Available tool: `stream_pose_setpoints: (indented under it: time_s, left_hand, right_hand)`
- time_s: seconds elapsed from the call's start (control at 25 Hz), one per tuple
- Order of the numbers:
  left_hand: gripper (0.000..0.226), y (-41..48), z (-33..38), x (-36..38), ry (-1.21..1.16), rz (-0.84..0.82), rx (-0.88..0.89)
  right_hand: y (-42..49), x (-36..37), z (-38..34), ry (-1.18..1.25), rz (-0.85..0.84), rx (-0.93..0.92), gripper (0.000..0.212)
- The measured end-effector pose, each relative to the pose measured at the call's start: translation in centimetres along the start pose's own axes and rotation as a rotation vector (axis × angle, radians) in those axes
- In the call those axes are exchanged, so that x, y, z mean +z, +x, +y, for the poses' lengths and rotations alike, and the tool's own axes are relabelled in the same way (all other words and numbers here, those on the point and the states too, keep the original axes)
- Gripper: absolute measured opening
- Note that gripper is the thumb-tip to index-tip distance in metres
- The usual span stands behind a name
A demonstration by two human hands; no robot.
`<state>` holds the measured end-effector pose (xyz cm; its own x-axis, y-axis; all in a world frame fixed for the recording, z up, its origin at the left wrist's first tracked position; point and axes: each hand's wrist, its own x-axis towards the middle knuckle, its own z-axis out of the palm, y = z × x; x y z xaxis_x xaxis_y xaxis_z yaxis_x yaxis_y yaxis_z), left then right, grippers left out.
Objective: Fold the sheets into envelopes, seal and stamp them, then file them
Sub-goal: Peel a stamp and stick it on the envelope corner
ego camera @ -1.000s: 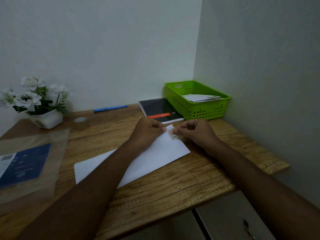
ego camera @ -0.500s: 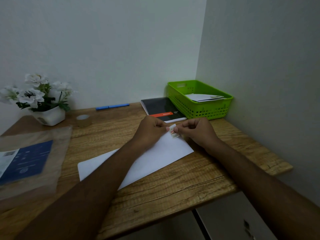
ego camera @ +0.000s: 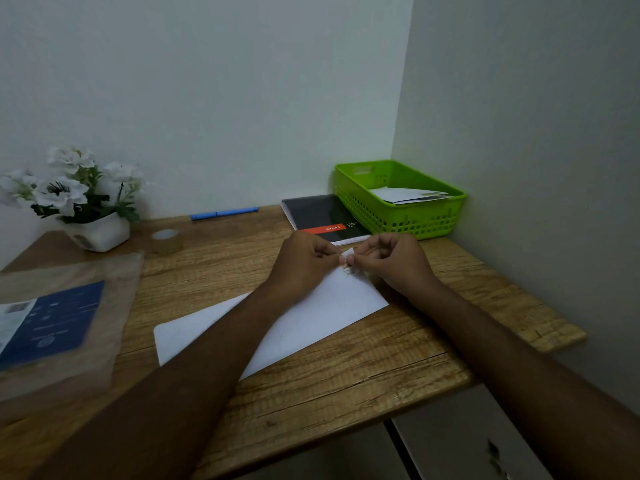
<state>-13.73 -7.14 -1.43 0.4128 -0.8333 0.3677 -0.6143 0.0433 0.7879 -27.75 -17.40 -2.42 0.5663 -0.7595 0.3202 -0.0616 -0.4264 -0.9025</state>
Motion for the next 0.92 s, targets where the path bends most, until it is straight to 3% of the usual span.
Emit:
stream_pose_setpoints:
  time_s: [0.16,0.48,0.84,0.92]
  left_hand:
    - [0.009,0.08,0.18,-0.18,0.002,-0.005,0.038]
    - [0.01,0.12,0.13,-0.33,0.026,0.02,0.11]
    - [0.022,0.32,0.07,-0.25,0.08,0.038,0.112]
    - [0.022,0.34,0.07,-0.39,0.103,0.034,0.134]
  right_hand:
    - [0.18,-0.11,0.33,0.016,0.034,-0.001,0.022]
    - [-0.44,0.0,-0.29,0.069,-0.163,0.05,0.034]
    - [-0.67,-0.26,-0.64,0.092,-0.246,0.052,0.003]
    - [-0.62,-0.35,-0.53,0.133,-0.267,0.07,0.008]
